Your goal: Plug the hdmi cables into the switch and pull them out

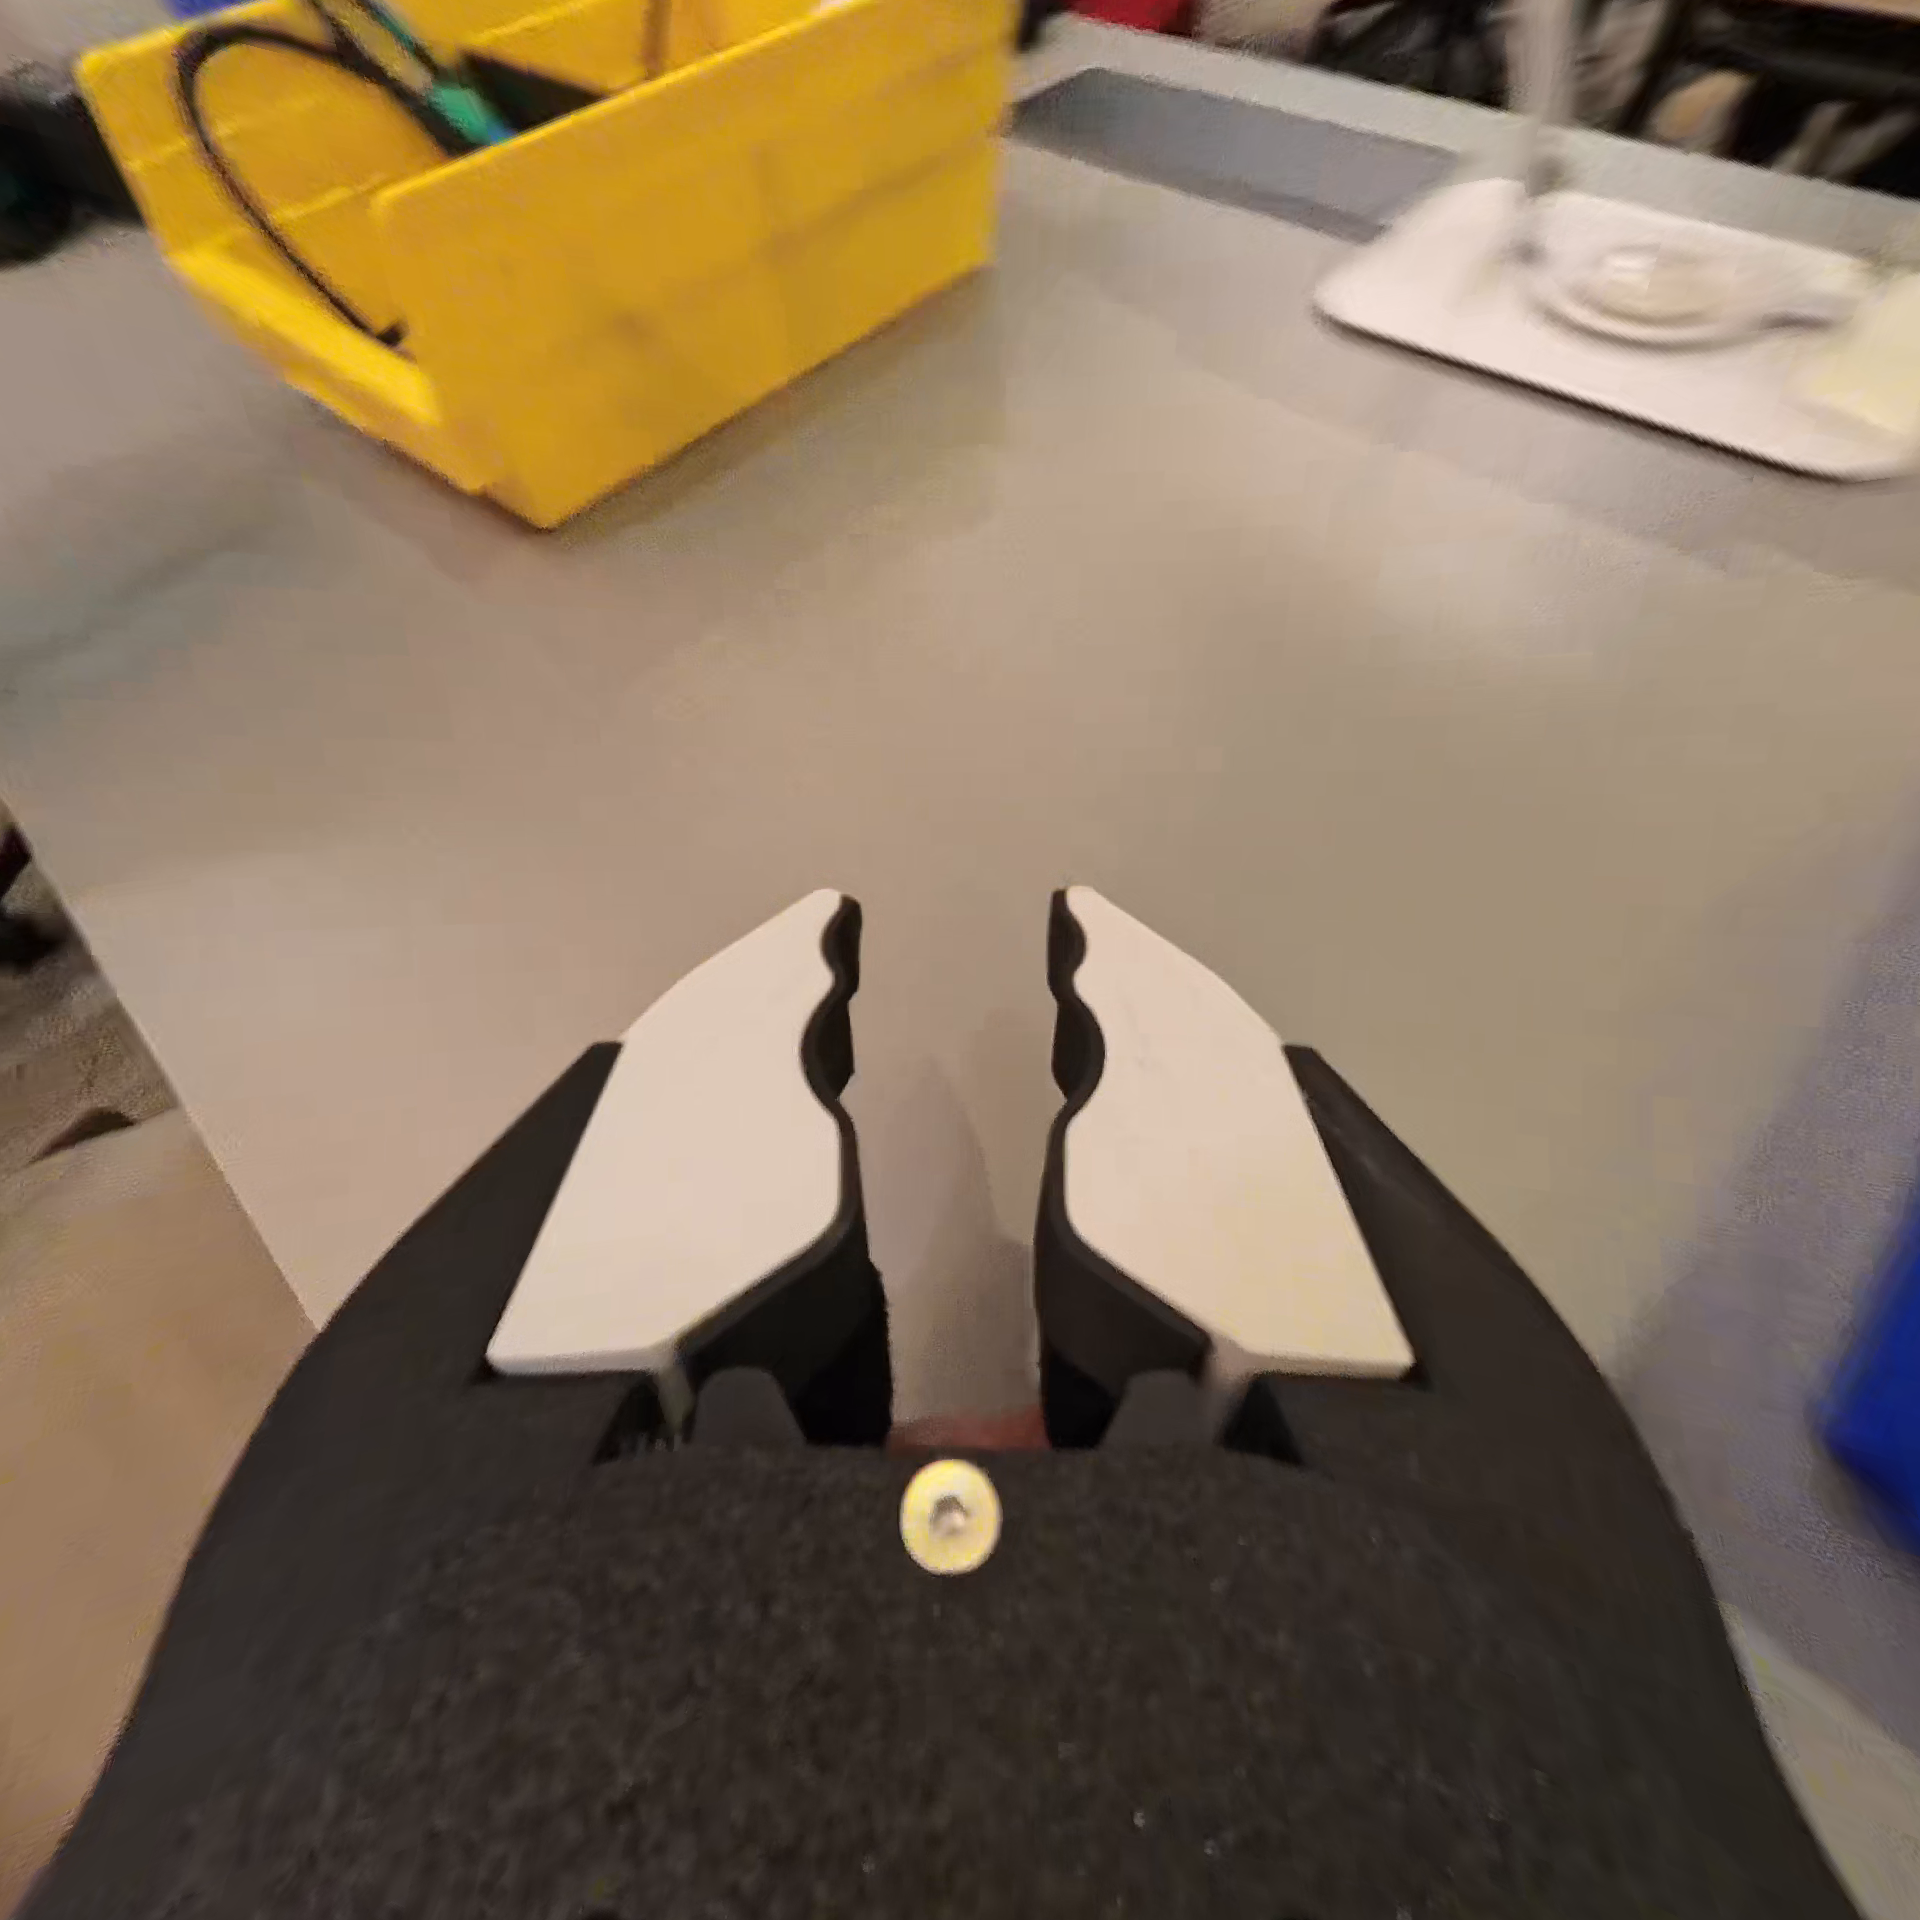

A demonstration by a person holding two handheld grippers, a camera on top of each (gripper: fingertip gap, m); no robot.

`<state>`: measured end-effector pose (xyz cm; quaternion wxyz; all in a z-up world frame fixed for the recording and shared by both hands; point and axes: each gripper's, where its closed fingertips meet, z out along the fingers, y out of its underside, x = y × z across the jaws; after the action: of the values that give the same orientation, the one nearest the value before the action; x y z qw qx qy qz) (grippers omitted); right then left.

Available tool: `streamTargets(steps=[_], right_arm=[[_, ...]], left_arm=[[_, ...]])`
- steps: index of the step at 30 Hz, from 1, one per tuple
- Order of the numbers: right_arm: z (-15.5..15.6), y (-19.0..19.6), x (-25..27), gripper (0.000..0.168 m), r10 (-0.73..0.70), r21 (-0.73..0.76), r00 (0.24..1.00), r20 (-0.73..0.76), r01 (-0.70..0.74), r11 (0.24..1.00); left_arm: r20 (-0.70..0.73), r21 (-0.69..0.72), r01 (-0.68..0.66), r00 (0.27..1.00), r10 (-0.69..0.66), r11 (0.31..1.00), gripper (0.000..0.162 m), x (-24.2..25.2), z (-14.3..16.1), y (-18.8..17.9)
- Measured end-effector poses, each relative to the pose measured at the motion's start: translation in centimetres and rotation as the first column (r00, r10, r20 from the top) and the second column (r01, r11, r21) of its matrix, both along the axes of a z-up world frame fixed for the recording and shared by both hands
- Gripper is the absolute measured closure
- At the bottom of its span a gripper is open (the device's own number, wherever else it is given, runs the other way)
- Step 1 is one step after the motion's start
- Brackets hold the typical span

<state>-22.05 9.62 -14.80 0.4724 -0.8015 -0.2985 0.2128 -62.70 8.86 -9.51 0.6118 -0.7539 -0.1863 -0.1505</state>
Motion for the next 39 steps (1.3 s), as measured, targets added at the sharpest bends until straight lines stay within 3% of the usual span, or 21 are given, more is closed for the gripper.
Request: streamTargets(steps=[4, 8, 12, 15, 21, 25, 28, 39], right_arm=[[0.7, -1.1, 12.4, 0.135, -0.245, 0.018, 0.963, -0.115, 0.248, 0.969], [2.0, -0.9, 23.8, 0.136, -0.501, 0.069, 0.852, -0.148, 0.515, 0.855], [2.7, -0.6, 28.6, 0.136, -0.586, 0.064, 0.780, -0.218, 0.611, 0.789], [2.1, -0.3, 28.6, 0.136, -0.583, 0.025, 0.779, -0.232, 0.604, 0.797], [2.3, 2.0, 27.5, 0.139, -0.563, 0.113, 0.814, -0.144, 0.578, 0.808], [3.6, 2.8, 27.0, 0.140, -0.577, 0.132, 0.798, -0.174, 0.600, 0.789], [2.0, 1.8, 26.3, 0.140, -0.580, 0.056, 0.795, -0.178, 0.597, 0.800], [1.0, 1.1, 24.2, 0.140, -0.514, -0.035, 0.835, -0.199, 0.518, 0.855]], left_arm=[[-0.012, -0.100, 0.182, 0.983, -0.184, 0.978, 0.129, 7.3, -2.3, -1.4], [-0.067, -0.161, 0.258, 0.960, -0.271, 0.953, 0.130, 11.8, -3.5, -2.6], [-0.246, -0.208, 0.265, 0.917, -0.313, 0.942, 0.129, 12.5, -3.9, -1.7], [-0.377, -0.264, 0.280, 0.851, -0.366, 0.923, 0.129, 12.8, -5.0, -0.7], [-0.522, -0.301, 0.316, 0.736, -0.432, 0.900, 0.129, 14.5, -6.0, 0.8], [-0.481, -0.268, 0.360, 0.754, -0.447, 0.894, 0.129, 15.3, -5.2, 1.4], [-0.449, -0.264, 0.390, 0.760, -0.471, 0.882, 0.128, 15.4, -5.3, 0.6], [-0.368, -0.250, 0.505, 0.740, -0.563, 0.826, 0.127, 17.2, -5.4, -1.8]])
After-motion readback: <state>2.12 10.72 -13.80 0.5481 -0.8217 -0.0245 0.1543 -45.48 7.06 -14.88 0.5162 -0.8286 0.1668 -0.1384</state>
